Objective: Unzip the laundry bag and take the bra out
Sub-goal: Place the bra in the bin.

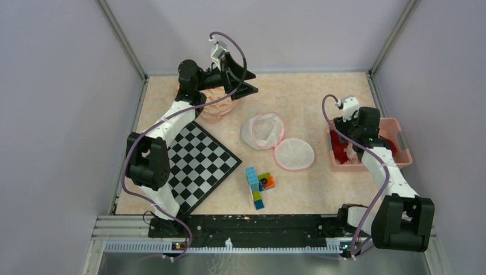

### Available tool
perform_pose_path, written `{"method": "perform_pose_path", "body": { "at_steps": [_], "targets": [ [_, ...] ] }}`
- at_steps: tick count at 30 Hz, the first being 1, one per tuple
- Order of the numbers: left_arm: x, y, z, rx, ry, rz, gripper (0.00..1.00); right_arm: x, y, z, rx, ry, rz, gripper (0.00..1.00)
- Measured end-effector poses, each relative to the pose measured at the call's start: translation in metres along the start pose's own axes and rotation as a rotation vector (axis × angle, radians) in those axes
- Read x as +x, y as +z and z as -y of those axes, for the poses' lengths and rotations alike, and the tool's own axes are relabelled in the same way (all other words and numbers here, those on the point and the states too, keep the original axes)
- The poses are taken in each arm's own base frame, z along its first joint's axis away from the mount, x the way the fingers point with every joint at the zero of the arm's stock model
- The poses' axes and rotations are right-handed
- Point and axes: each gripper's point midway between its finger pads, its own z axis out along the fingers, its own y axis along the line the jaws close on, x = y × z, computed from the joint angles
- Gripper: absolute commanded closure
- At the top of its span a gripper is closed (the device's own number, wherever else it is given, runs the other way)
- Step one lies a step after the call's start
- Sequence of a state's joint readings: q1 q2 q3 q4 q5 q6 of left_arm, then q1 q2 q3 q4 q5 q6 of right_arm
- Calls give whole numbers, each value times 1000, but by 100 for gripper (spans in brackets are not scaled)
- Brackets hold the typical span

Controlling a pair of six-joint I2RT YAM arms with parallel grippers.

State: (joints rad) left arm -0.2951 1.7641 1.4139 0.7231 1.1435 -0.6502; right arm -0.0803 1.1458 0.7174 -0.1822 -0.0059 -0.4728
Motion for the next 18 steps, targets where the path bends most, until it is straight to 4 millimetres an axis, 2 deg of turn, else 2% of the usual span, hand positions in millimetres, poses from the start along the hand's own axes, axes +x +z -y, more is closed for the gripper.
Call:
{"method": "perform_pose_path", "body": {
  "at_steps": [6,12,18],
  "targets": [
    [-3,-2,0,-4,16,3,1,-12,-9,-16,-117,35,2,38],
    [-3,-4,-1,-9,15,4,1,-7,-7,-33,-212,61,-36,52],
    [-4,-5,-1,-9,12,4,1,8,9,-37,-222,67,-98,58]
  ]
}}
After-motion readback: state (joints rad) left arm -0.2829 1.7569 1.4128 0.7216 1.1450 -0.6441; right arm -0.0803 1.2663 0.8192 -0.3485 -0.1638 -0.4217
